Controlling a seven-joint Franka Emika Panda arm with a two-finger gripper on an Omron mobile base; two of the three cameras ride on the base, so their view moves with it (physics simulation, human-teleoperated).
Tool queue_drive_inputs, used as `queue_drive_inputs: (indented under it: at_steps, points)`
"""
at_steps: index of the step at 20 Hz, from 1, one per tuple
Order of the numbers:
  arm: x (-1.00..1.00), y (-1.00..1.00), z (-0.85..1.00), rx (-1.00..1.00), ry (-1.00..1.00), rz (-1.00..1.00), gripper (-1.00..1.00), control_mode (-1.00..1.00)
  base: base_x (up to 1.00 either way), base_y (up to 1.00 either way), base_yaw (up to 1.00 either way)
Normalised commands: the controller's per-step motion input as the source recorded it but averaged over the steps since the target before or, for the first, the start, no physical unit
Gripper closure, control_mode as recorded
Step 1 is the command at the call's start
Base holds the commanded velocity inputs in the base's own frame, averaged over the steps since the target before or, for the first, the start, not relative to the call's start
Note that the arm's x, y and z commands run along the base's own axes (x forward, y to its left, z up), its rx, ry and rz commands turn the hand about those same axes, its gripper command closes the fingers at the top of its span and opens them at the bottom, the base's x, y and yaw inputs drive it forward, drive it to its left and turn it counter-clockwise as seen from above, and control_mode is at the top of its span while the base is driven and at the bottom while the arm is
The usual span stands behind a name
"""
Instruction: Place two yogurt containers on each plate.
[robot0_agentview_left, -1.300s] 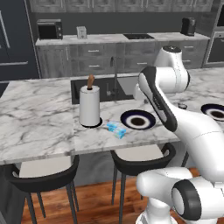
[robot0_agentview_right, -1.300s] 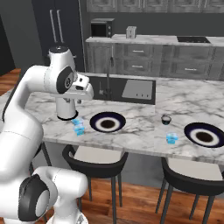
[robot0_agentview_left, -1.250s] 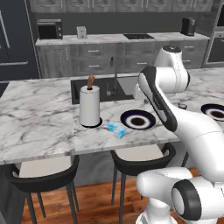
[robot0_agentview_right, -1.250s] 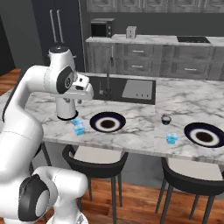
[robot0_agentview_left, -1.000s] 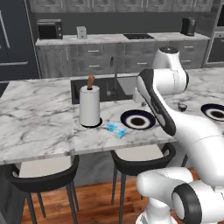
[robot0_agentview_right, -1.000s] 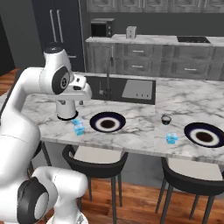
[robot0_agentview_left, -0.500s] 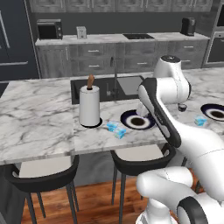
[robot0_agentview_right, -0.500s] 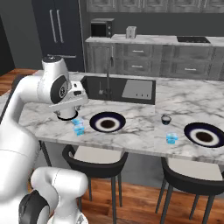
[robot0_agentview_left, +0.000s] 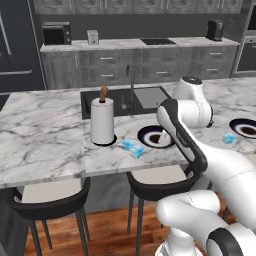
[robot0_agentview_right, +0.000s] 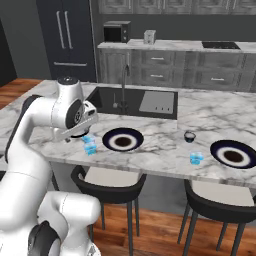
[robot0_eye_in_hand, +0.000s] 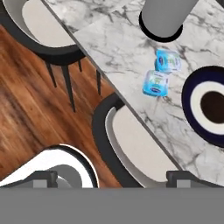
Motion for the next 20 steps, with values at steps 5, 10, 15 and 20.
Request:
queue_drive_inputs:
  at_steps: [5,10,15,20]
  points:
    - [0.39,0.15,-0.32,-0.07,0.07,-0.07,-1.00,-1.00,0.00,0.00,0.00]
    - [0.42,0.18,-0.35,0.00,0.10,-0.23,-1.00,-1.00,0.00,0.00,0.00]
    - [0.49,0.17,-0.40,0.00,0.01,-0.17,-1.00,-1.00,0.00,0.00,0.00]
    - [0.35,0.13,-0.41,-0.02,-0.03,-0.08,-1.00,-1.00,0.00,0.00,0.00]
